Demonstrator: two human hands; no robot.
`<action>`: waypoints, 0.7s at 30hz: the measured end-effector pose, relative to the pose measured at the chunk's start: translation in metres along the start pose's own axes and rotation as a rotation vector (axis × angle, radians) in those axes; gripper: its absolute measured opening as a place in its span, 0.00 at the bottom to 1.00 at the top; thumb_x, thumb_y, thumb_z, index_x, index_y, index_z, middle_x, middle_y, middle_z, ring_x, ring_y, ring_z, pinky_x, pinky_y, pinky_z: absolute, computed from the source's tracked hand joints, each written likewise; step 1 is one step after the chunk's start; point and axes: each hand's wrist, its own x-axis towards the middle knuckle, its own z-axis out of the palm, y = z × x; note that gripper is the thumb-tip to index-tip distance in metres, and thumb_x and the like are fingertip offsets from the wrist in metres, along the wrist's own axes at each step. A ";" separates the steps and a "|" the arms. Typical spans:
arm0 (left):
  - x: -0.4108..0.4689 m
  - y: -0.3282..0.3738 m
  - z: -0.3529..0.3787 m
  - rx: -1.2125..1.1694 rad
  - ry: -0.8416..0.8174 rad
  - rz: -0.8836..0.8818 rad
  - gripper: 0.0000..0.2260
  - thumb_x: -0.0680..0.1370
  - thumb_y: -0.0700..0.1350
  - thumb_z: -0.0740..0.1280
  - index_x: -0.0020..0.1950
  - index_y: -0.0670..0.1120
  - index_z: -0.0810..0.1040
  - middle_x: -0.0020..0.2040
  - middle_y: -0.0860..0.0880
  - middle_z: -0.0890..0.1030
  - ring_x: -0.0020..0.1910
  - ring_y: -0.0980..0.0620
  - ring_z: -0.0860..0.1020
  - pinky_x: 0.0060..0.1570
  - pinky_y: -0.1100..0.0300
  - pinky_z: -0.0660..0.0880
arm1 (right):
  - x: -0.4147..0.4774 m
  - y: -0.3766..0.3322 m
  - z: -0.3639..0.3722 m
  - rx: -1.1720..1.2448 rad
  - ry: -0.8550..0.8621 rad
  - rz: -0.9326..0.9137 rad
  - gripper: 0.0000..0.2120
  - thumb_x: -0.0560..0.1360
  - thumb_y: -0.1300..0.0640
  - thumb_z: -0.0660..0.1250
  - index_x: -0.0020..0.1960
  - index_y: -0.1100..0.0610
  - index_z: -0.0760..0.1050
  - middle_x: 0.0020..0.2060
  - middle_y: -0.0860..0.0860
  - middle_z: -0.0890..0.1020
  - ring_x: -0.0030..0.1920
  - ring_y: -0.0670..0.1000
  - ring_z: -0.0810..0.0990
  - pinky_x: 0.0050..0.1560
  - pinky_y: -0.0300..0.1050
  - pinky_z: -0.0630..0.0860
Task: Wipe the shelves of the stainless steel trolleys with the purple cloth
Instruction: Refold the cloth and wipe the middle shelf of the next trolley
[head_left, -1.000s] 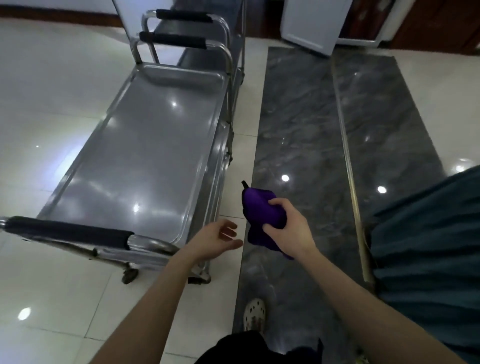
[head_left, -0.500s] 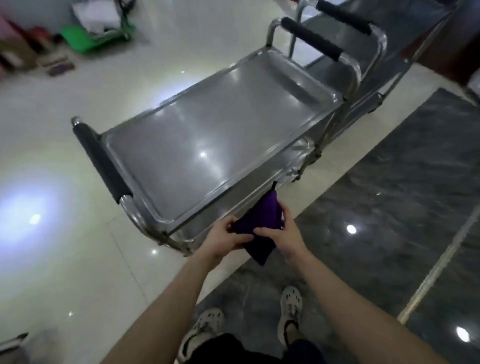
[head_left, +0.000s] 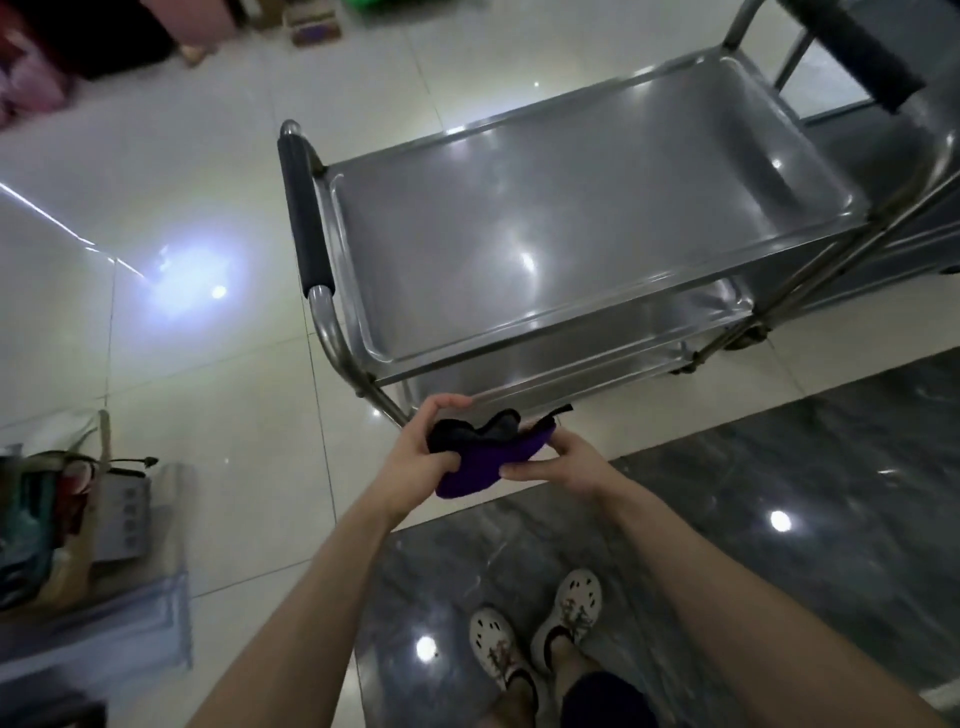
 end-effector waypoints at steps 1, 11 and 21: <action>-0.003 -0.002 -0.006 0.006 -0.009 0.007 0.34 0.72 0.24 0.64 0.72 0.52 0.75 0.54 0.43 0.83 0.47 0.49 0.82 0.47 0.45 0.81 | 0.002 -0.002 0.005 -0.050 -0.001 -0.027 0.29 0.57 0.42 0.90 0.56 0.44 0.86 0.66 0.36 0.79 0.69 0.37 0.77 0.59 0.26 0.73; 0.043 -0.096 -0.024 0.014 0.175 0.107 0.27 0.79 0.31 0.72 0.68 0.57 0.68 0.61 0.46 0.81 0.53 0.46 0.86 0.46 0.44 0.87 | 0.067 0.050 0.032 -0.119 0.015 -0.121 0.25 0.70 0.44 0.84 0.65 0.41 0.83 0.58 0.47 0.88 0.60 0.53 0.87 0.64 0.62 0.83; 0.194 -0.216 -0.004 0.484 0.515 0.493 0.27 0.84 0.41 0.70 0.82 0.55 0.67 0.78 0.51 0.73 0.74 0.55 0.73 0.77 0.54 0.71 | 0.234 0.134 0.021 -0.336 0.336 -0.399 0.16 0.83 0.49 0.72 0.69 0.51 0.77 0.57 0.45 0.84 0.57 0.48 0.84 0.63 0.57 0.82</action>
